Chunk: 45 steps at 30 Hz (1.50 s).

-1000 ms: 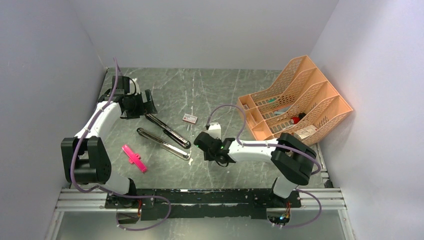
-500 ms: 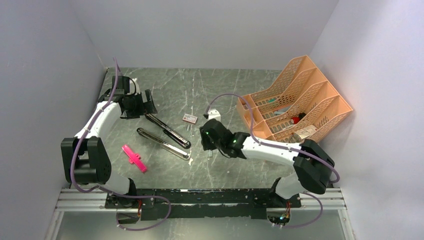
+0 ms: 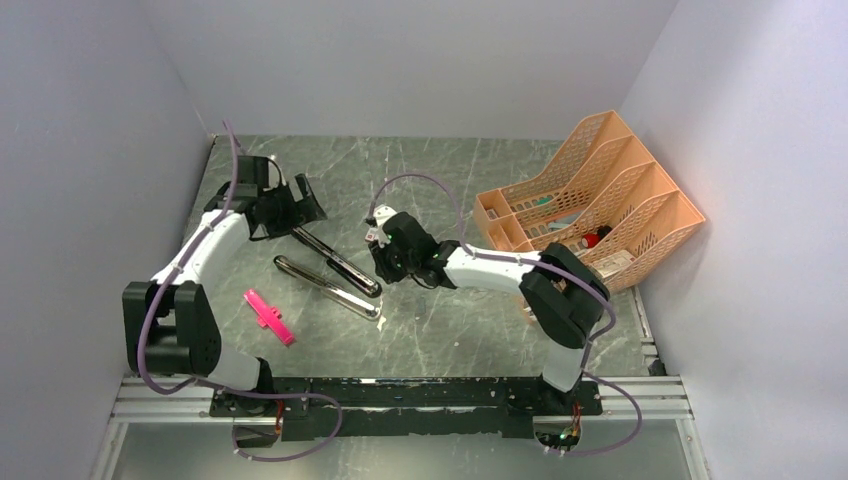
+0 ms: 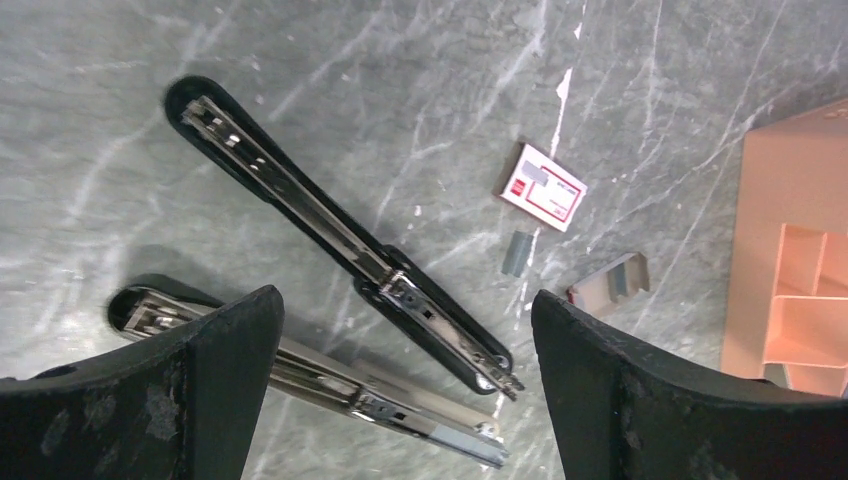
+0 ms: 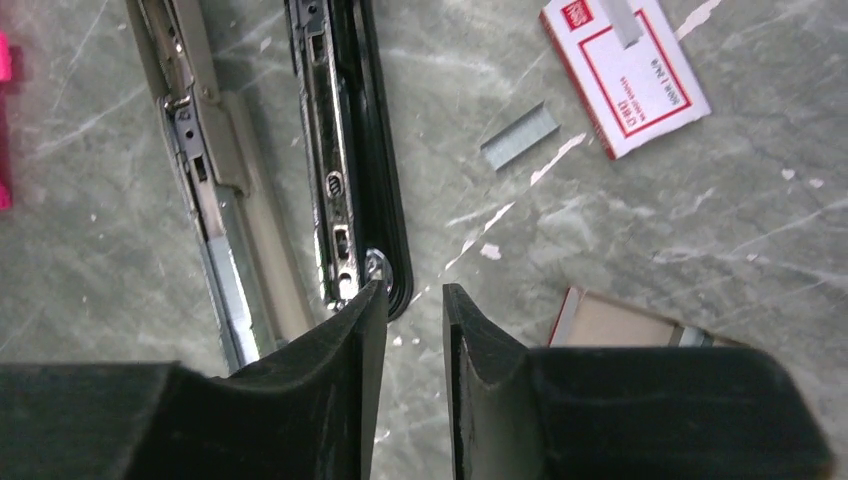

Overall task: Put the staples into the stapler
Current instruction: Adjust the stapler at the center of the board.

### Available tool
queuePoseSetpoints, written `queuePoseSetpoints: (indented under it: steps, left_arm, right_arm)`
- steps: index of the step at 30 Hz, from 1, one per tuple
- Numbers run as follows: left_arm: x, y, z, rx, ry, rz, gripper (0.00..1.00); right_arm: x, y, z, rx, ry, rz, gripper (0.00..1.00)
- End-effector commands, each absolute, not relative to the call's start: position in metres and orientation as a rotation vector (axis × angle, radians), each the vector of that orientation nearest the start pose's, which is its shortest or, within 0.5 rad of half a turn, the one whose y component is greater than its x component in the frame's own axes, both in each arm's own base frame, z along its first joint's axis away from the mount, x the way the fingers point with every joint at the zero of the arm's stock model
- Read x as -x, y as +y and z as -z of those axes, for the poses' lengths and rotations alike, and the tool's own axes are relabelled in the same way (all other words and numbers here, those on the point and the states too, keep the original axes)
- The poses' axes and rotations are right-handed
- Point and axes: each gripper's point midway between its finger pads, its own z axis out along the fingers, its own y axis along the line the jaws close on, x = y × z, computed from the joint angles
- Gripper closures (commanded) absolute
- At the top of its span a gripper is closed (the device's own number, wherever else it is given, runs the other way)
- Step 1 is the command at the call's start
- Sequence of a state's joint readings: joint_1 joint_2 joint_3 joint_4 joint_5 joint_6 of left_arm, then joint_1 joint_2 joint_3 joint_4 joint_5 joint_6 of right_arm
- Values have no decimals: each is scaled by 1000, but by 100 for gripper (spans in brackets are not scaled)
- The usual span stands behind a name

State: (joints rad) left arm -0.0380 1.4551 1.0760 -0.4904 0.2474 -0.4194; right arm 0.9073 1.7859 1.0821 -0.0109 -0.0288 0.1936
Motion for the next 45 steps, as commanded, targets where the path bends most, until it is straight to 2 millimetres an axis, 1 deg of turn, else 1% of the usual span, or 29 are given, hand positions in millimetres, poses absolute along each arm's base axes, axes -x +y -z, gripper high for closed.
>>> queuePoseSetpoints:
  steps: [1, 4, 7, 11, 15, 18, 27, 29, 34, 38, 45]
  left_arm:
    - [-372, -91, -122, 495, 2406, 536, 2]
    - [-373, -94, -107, 556, 2416, 519, 2]
    - [-371, -92, -94, 600, 2439, 474, 1]
    - [-365, -85, -82, 657, 2451, 420, 0]
    - [-362, -75, -72, 697, 2445, 354, 0]
    - [-365, -74, -64, 716, 2451, 337, 0]
    - [-385, -82, -44, 719, 2465, 371, 0]
    - [-390, -88, -42, 699, 2474, 395, 1]
    - [-397, -113, -37, 615, 2502, 427, 1]
    - [-399, -134, -31, 549, 2527, 468, 2]
    - [-403, -159, -28, 451, 2549, 505, 2]
  right_arm:
    - [-299, 380, -76, 828, 2125, -555, 71]
    - [-304, 375, -70, 810, 2137, -521, 74]
    - [-303, 376, -60, 816, 2155, -525, 75]
    - [-298, 382, -48, 826, 2178, -566, 78]
    - [-296, 385, -42, 824, 2185, -593, 79]
    - [-293, 389, -37, 844, 2195, -610, 79]
    - [-287, 399, -30, 870, 2178, -671, 81]
    - [-284, 401, -31, 880, 2168, -684, 81]
    - [-274, 408, -34, 905, 2142, -720, 81]
    - [-266, 415, -38, 932, 2116, -749, 81]
    - [-252, 423, -43, 960, 2083, -792, 81]
